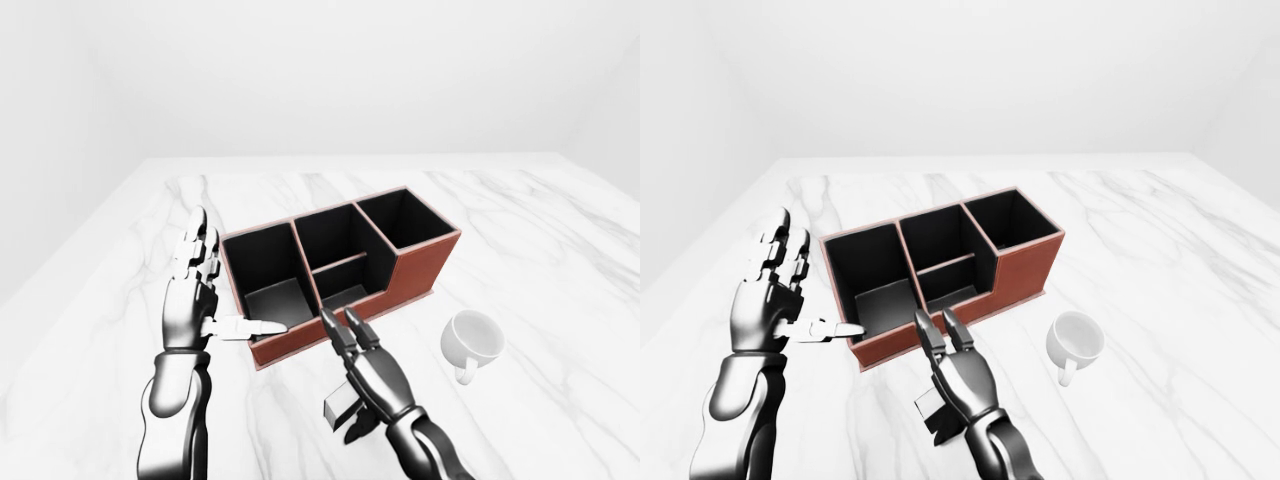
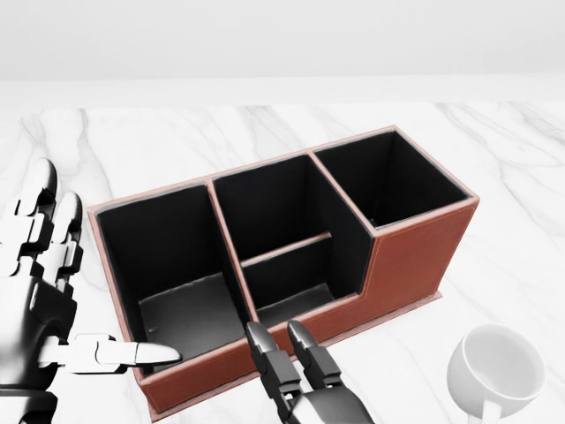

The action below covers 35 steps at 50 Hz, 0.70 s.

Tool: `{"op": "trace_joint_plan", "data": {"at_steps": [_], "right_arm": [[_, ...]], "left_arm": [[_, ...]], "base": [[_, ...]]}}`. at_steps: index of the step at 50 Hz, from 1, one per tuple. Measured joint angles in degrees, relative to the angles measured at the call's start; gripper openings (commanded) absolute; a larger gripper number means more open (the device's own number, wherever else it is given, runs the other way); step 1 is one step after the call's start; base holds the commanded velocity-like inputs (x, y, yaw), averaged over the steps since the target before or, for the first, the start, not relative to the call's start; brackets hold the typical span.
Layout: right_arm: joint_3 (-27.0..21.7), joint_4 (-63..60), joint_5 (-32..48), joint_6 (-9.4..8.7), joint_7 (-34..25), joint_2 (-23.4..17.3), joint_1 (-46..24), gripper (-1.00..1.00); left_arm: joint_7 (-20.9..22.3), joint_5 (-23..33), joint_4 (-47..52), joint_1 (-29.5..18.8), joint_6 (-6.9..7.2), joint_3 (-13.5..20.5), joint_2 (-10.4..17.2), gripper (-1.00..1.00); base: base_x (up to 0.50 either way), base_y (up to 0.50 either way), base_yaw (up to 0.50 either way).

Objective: Pick up the book and place it in the front compartment of the caddy.

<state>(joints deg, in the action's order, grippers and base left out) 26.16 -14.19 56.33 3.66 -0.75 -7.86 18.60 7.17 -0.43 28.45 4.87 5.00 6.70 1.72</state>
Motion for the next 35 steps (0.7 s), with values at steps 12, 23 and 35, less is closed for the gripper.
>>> {"op": "trace_joint_plan", "data": {"at_steps": [12,23,35], "right_arm": [[-0.98,5.35,-0.02,1.34,2.33,1.19,-2.63,1.00],[-2.00,7.23,0.44,1.34,3.66,2.40,-4.07,0.54],[-1.69,5.57,-0.29,1.34,1.35,1.84,-3.15,-1.00]], "left_arm": [[0.01,0.01,0.03,-0.07,0.00,0.00,0.01,1.00],[0.03,0.01,0.02,-0.07,0.00,-0.01,0.01,1.00],[0.08,-0.02,0.12,0.03,0.00,0.01,-0.01,1.00]], "base": [[0.00,0.00,0.00],[0.00,0.00,0.00],[0.00,0.00,0.00]]}}
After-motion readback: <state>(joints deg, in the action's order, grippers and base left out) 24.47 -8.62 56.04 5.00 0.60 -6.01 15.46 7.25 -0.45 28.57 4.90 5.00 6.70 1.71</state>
